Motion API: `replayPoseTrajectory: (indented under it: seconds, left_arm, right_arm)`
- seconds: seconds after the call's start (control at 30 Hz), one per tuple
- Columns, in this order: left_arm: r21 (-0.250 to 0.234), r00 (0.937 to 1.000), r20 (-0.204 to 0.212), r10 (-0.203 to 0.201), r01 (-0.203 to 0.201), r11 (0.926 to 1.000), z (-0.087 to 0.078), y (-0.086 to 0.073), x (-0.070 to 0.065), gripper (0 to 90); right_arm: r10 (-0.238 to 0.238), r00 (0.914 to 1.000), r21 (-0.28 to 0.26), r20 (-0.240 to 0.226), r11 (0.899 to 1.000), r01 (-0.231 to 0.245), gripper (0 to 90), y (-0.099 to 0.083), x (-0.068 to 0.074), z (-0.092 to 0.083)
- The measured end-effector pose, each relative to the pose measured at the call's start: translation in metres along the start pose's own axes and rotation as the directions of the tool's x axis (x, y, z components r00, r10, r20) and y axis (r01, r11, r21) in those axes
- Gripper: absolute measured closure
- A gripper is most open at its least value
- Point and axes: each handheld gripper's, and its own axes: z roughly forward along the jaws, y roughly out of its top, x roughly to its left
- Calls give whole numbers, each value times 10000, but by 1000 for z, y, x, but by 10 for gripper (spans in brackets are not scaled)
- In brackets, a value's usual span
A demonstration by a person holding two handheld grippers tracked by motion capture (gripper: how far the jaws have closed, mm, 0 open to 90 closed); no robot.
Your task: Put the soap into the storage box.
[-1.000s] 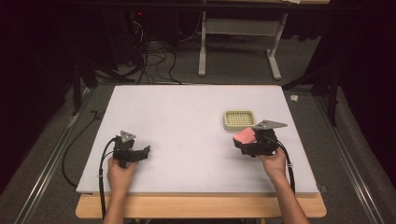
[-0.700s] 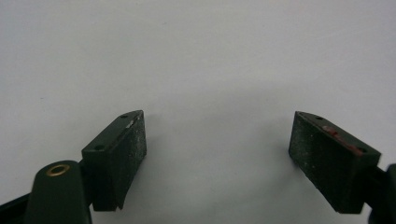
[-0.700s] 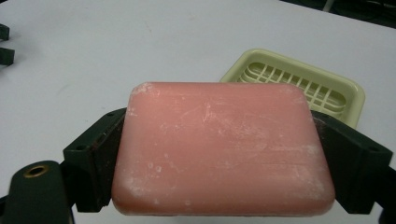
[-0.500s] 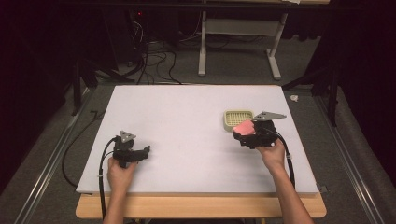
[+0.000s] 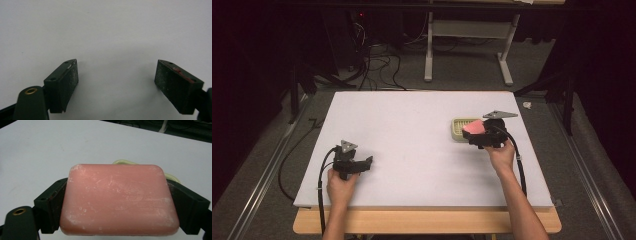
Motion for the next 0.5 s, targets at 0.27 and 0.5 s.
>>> replayPoseTrajectory:
  seconds: [0.27,0.5]
  left_arm:
    - [2,10000,-1,4,-4,10000,0,0,0,196]
    - [2,10000,1,3,-3,10000,0,0,0,196]
  right_arm:
    - [439,9987,222,268,9988,-445,138,-2,-10,12]
    - [526,9974,405,483,9977,-546,138,-1,-14,19]
